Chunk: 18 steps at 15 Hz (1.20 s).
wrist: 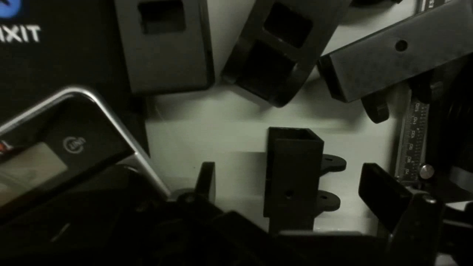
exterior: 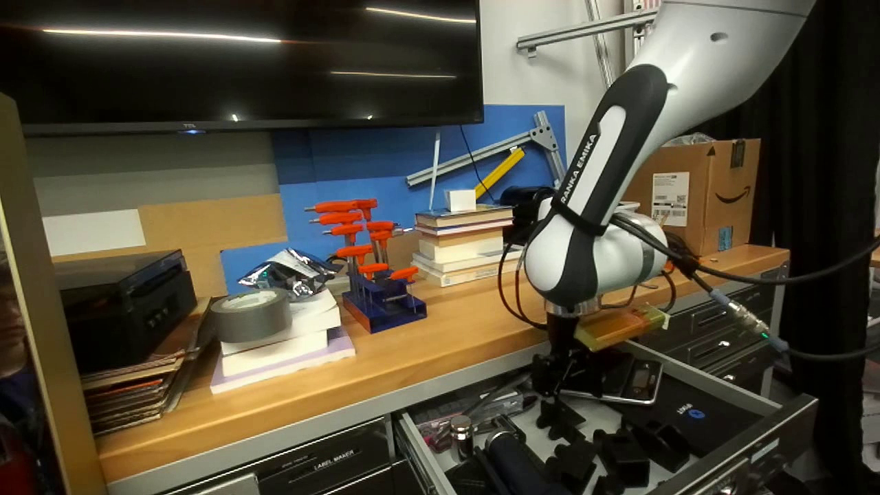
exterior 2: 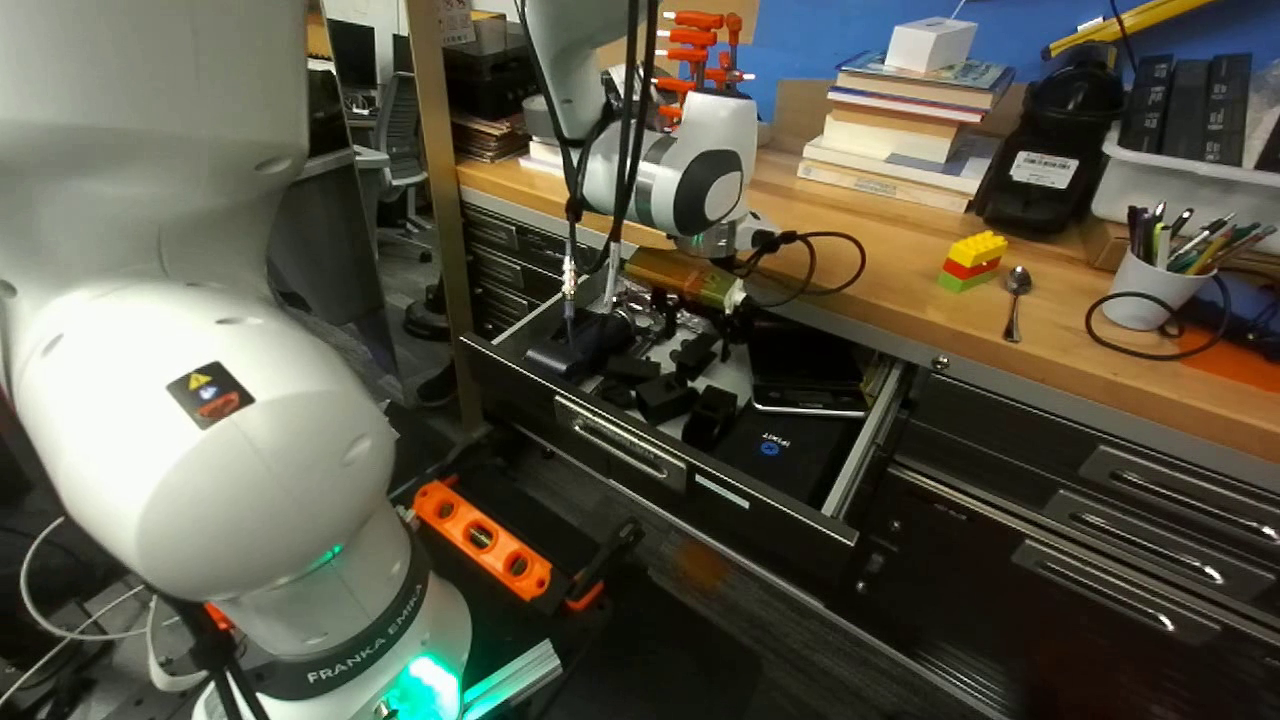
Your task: Pick up the black objects and put them in the open drawer and close it
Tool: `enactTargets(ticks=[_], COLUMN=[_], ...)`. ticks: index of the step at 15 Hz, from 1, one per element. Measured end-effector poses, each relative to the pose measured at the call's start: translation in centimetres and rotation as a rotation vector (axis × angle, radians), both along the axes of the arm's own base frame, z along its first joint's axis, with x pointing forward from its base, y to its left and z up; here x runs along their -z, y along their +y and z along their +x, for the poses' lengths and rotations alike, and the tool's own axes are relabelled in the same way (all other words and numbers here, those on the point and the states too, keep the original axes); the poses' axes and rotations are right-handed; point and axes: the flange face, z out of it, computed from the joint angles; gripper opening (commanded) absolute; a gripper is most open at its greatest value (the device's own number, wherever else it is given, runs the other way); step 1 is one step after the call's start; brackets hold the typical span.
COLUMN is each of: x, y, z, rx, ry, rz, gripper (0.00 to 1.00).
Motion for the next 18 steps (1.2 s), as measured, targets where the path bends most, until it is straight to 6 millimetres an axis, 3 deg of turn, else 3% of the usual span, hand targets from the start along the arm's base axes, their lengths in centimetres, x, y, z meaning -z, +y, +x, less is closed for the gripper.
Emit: enactTargets(ticks=[5, 9, 13, 18], x=[-4.3, -6.1, -5.7, -3.7], y=[-2.1, -2.2, -1.5, -0.4], z=[-3.3, -7.3, -11.2, -15.9], rx=[0.277, 0.5, 0.717, 0.964], ry=[0.046, 0.104, 0.173, 0.292], rz=[-0.054, -0.122, -0.173, -0.221], gripper=[1.0, 1.0, 1.0, 1.0])
